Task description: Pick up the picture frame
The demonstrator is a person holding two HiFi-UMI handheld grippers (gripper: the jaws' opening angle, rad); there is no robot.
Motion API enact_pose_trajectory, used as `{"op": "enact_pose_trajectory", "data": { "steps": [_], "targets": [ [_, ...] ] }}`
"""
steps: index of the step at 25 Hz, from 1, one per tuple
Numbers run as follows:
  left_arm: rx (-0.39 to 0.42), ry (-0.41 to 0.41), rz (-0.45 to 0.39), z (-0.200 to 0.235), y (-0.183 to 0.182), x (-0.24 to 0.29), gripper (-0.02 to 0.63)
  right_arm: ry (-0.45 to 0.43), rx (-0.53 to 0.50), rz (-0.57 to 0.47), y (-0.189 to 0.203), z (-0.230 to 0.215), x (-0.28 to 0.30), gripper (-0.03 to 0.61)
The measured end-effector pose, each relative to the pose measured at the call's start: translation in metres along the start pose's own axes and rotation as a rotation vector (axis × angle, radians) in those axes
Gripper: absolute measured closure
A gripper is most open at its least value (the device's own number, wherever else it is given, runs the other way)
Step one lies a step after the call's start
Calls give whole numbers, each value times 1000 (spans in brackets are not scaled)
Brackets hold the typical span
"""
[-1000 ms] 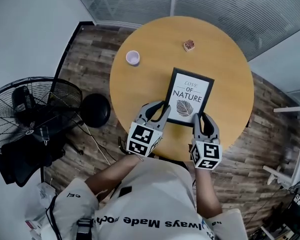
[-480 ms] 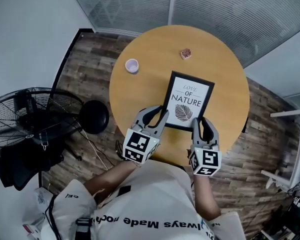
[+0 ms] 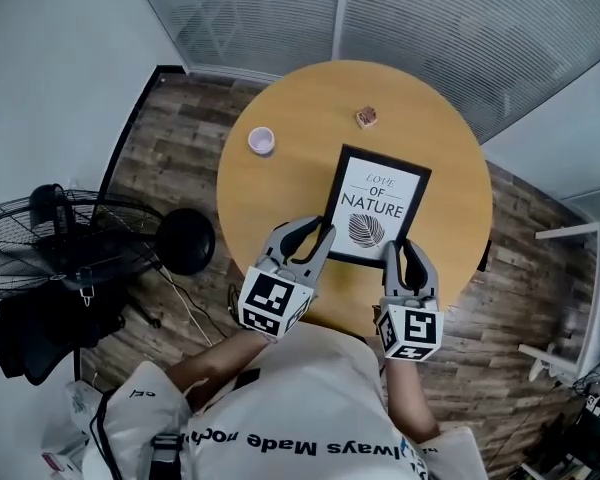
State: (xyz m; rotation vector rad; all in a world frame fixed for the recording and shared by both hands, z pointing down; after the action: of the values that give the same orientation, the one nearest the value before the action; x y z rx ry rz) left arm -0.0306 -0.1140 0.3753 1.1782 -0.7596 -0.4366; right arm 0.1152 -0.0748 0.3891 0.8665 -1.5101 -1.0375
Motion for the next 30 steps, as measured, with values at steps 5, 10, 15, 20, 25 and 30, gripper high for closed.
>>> {"op": "enact_pose_trajectory", "data": {
  "steps": [5, 10, 15, 20, 25, 30],
  "targets": [
    [1, 2, -27, -3, -13, -9, 518, 0, -10, -25, -15, 3, -8, 480],
    [1, 1, -46, -5, -21, -14, 518, -5, -20, -47, -25, 5, -12, 480],
    [5, 3, -60, -7, -28, -20, 518, -10, -22, -70, -34, 8, -18, 482],
    [8, 6, -85, -11, -43, -30, 518, -14, -26, -95, -49, 12, -28, 482],
    [15, 8, -116, -14, -57, -40, 518, -23, -41, -125, -66, 17, -38, 482],
    [29, 6, -145, -18, -67, -48, 518, -26, -48, -151, -75, 20, -45, 482]
  ]
}}
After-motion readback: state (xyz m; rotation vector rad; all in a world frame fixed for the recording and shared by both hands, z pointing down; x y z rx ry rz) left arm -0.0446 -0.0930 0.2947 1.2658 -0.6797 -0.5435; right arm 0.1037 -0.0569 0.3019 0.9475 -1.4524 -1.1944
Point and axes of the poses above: the fingertips, and each gripper's own axes: x forward along the fingers, z to its left, y out of its underside, the point moved 2 cm from there along -x, backward along the fingers
